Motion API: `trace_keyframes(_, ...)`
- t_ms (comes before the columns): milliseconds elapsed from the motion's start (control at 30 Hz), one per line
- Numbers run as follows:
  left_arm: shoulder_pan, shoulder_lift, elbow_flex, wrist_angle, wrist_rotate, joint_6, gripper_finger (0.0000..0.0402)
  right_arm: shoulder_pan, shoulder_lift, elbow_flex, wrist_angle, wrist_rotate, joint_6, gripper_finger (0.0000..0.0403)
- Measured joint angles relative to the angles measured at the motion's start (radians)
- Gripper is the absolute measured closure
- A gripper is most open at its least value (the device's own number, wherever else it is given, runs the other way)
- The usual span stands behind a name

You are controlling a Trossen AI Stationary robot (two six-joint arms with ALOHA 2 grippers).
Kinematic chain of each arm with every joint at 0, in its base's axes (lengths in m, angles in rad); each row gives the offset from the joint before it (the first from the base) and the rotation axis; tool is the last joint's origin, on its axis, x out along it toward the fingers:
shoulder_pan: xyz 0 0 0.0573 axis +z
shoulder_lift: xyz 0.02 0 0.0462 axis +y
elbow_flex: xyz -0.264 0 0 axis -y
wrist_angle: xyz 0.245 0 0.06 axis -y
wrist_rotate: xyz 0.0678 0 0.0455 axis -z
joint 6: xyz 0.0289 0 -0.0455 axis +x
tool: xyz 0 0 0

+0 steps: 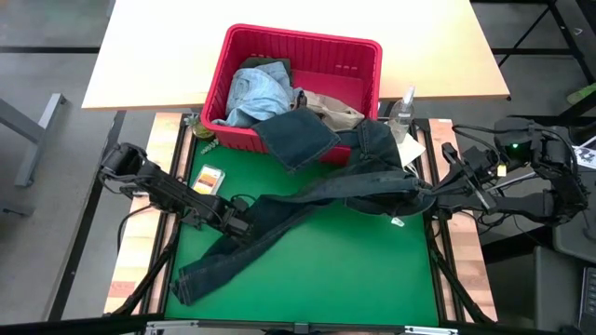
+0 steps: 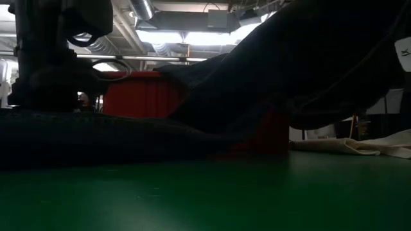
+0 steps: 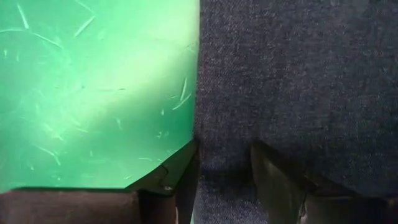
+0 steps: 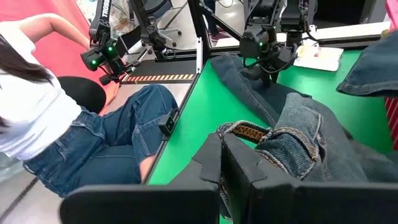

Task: Fold laundry
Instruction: Fold the dark blue jeans

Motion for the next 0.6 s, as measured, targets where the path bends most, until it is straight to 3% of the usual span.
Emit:
trace_keyframes(133,0.006,0.0,0.0,0.014,0.054,0.022,0.028,0.0,0.0,0.0,0.0,0.0,-0.011,0.0397)
trace_keyframes(333,0.011,-0.012,0.007,0.028,0.097,0.036,0.0387,0.0,0.0,0.0,0.0,0.017,-0.028,0.0397)
trace_keyframes(467,0.031,-0.058,0.074,-0.089,0.095,0.1,0.0399,0.0,0.0,0.0,0.0,0.025,-0.029,0.0397)
trace_keyframes(600,0.051,-0.119,0.202,-0.307,0.011,0.163,0.04,0.0,0.001,0.0,0.0,0.036,-0.029,0.0397)
